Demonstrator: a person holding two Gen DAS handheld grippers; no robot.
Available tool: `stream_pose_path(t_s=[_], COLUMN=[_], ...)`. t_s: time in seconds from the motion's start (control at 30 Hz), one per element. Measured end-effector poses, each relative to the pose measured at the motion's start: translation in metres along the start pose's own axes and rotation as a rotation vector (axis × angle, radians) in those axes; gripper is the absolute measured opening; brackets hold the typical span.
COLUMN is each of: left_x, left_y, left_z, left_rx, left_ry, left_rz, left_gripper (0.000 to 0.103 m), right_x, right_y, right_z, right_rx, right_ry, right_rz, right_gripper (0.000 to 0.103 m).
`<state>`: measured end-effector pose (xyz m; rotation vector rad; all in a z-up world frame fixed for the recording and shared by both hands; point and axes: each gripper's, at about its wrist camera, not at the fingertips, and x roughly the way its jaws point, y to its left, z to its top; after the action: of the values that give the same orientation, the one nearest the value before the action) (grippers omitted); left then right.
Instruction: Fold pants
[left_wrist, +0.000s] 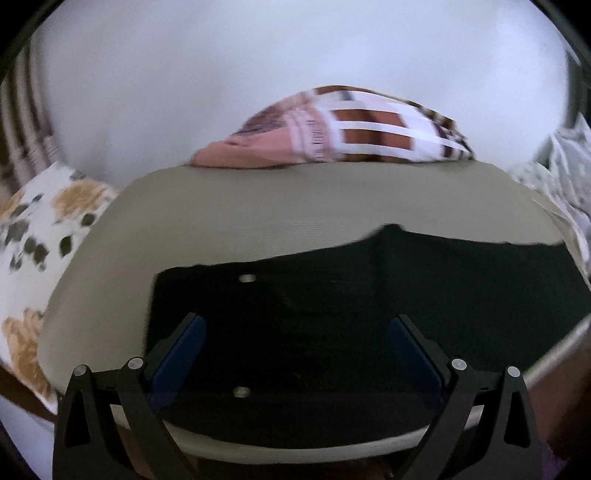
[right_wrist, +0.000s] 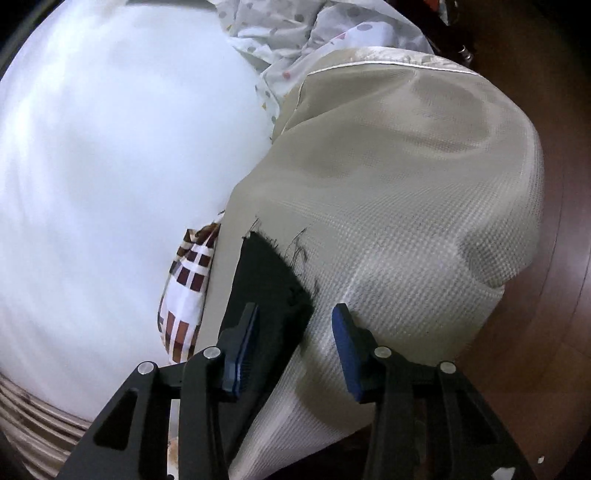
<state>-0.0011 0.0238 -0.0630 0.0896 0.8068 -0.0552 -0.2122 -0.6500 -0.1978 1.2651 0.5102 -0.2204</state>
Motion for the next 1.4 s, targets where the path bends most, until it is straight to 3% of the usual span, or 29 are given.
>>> stream_pose_path(t_s=[0.3,0.63,0.87,0.97,1.07,1.4], left_x=[-0.006,-0.008,-0.006,-0.005,-0.002,0.004], left_y=[-0.039,-0.056,-0.062,-0.062,-0.062,-0.052], left_z=[0.003,0.007,0.008,0.007,0.004,0.002], left_rx=[0.061,0.078,0.116,0.12,0.13,0.115], left_ry=[0.021,0.01,-0.005,-0.013,-0.001,0.016], left_rz=[-0.059,-0.102,-0.021,0.003,0.017,0.04], left_gripper=[0.099,0.099,0.099,0.099,0.099,0.099], right_x=[0.026,0.05,0.062,0.061,0.062,0.062], right_y=[-0.001,0.013,0.016,0.016,0.012,0.01], right_z=[0.009,-0.011,-0.01,-0.01,-0.01,-0.013], right_rx=[-0.019,-0.033,-0.025,-0.04,-0.034,-0.01], right_ry=[0.04,0.097,0.095,0.114,0.121,0.111], right_rz=[0.042,0.067,0.071,0.045,0.004,0.011], right_gripper=[0.039,0.038,0.036,0.028,0.006,0.007])
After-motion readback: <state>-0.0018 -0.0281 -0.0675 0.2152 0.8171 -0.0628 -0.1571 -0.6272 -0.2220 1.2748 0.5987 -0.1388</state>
